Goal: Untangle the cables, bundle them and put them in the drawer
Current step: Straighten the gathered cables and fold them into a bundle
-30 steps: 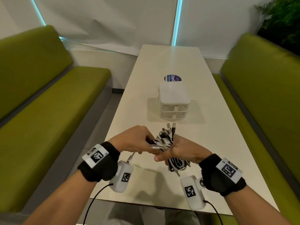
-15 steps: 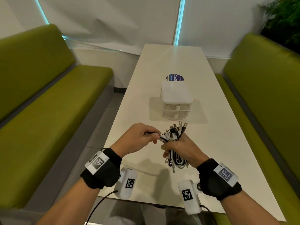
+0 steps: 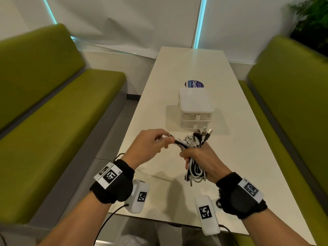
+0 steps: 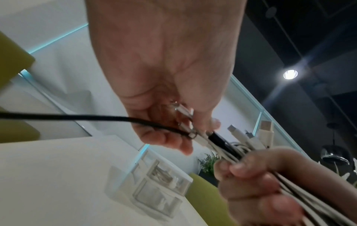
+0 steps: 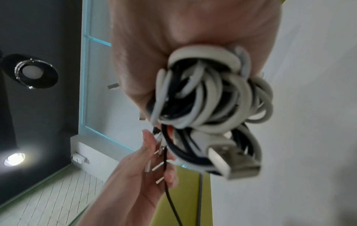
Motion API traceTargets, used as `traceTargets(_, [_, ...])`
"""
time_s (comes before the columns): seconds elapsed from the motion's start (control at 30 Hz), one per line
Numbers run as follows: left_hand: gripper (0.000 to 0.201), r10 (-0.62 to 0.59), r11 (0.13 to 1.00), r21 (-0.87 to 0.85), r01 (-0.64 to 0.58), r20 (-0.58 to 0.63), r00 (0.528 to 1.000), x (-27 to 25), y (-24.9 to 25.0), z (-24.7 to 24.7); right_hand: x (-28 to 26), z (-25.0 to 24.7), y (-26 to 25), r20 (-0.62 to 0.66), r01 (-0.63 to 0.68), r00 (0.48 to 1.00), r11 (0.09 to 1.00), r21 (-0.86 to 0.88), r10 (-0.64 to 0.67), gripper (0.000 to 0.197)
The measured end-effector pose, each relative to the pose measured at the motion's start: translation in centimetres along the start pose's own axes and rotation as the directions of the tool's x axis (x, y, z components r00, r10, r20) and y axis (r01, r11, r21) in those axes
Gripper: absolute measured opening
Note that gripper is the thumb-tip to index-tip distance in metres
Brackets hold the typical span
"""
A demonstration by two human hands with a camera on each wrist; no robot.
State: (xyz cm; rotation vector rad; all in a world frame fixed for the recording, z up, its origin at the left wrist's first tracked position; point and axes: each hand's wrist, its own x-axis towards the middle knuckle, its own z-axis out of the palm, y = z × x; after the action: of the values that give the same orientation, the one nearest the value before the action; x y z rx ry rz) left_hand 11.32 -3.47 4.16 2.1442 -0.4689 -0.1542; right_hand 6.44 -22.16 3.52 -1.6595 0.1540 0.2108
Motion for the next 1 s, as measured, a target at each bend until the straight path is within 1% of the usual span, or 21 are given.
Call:
traceTargets(0.07, [0.02,0.002,0.999,-0.035,-0.003,-0.024,1.0,-0.5,-0.3,0.7,0.1,0.0,0.2,-0.041,0.009,0.999,0.997,0.075,-0.006,0.013])
traceTargets(0.1, [0.024,-0.019,0.994,-0.112,0.013,-0.052,0.998,-0.7,-0.4,1.3,0.1,0.1,0.3,-0.057,0.011,0.998,0.993,0.117,-0.005,0.013])
traceTargets(0.13, [0.027,-0.075,0.967,-0.248,0.053,-0.078,0.994,-0.8,-0.5,2.1,0.2,0.3,0.6,-0.073,0.008,0.997,0.987,0.16,0.003,0.015])
traceTargets(0.17, [0.028,-0.153,0.898,-0.428,0.104,-0.083,0.985,-1.1,-0.4,2.8,0.2,0.5,0.8,-0.086,0.002,0.996,0.979,0.204,0.016,0.017])
traceTargets(0.2, [0.029,-0.226,0.781,-0.609,0.142,-0.062,0.972,-1.3,-0.2,3.4,0.3,0.7,1.0,-0.096,-0.002,0.995,0.969,0.248,0.027,0.02])
traceTargets(0.23, [0.029,-0.273,0.647,-0.745,0.159,-0.032,0.962,-1.4,0.0,4.0,0.3,0.9,1.0,-0.104,0.001,0.994,0.957,0.29,0.03,0.021])
traceTargets(0.27, [0.03,-0.296,0.542,-0.826,0.154,-0.017,0.955,-1.5,0.2,4.5,0.3,1.0,1.1,-0.112,0.011,0.993,0.947,0.322,0.026,0.02])
traceTargets(0.3, [0.03,-0.31,0.469,-0.873,0.135,-0.019,0.95,-1.5,0.4,4.8,0.4,1.1,1.1,-0.122,0.023,0.992,0.941,0.336,0.02,0.019])
traceTargets(0.33, [0.029,-0.321,0.413,-0.904,0.108,-0.034,0.946,-1.4,0.8,4.9,0.4,1.0,1.1,-0.131,0.034,0.991,0.943,0.331,0.01,0.018])
traceTargets(0.37, [0.028,-0.333,0.376,-0.923,0.076,-0.058,0.941,-1.2,1.1,5.0,0.4,1.0,1.1,-0.135,0.041,0.991,0.95,0.309,0.001,0.018])
traceTargets(0.43, [0.025,-0.342,0.354,-0.935,0.03,-0.099,0.935,-0.7,1.7,5.0,0.3,1.0,1.0,-0.128,0.036,0.992,0.967,0.254,-0.003,0.021])
traceTargets(0.53, [0.024,-0.346,0.379,-0.925,0.014,-0.127,0.93,-0.4,2.3,5.1,0.1,1.2,0.8,-0.109,0.024,0.994,0.981,0.194,-0.003,0.022])
traceTargets(0.63, [0.028,-0.379,0.401,-0.915,0.052,-0.114,0.919,-0.6,2.4,5.6,-0.1,1.5,1.0,-0.084,0.037,0.996,0.996,0.076,-0.031,0.015])
traceTargets(0.7, [0.031,-0.411,0.414,-0.906,0.085,-0.103,0.906,-0.8,2.3,6.0,-0.3,1.8,1.4,-0.093,0.062,0.994,0.998,0.006,-0.061,0.016])
traceTargets(0.77, [0.031,-0.445,0.412,-0.906,0.101,-0.103,0.889,-0.9,2.3,6.5,-0.5,2.2,1.5,-0.093,0.098,0.99,0.994,-0.046,-0.102,0.019])
traceTargets(0.83, [0.028,-0.469,0.41,-0.906,0.105,-0.111,0.876,-0.9,2.3,6.8,-0.6,2.6,1.7,-0.075,0.137,0.987,0.986,-0.093,-0.144,0.016])
traceTargets(0.9, [0.027,-0.477,0.38,-0.92,0.092,-0.11,0.872,-0.9,2.5,7.0,-0.5,2.8,1.9,-0.056,0.145,0.986,0.978,-0.149,-0.155,0.011])
traceTargets(1.0, [0.027,-0.444,0.331,-0.939,0.094,-0.067,0.893,-1.1,3.1,7.0,-0.5,2.5,1.7,-0.023,0.162,0.985,0.959,-0.234,-0.172,0.015])
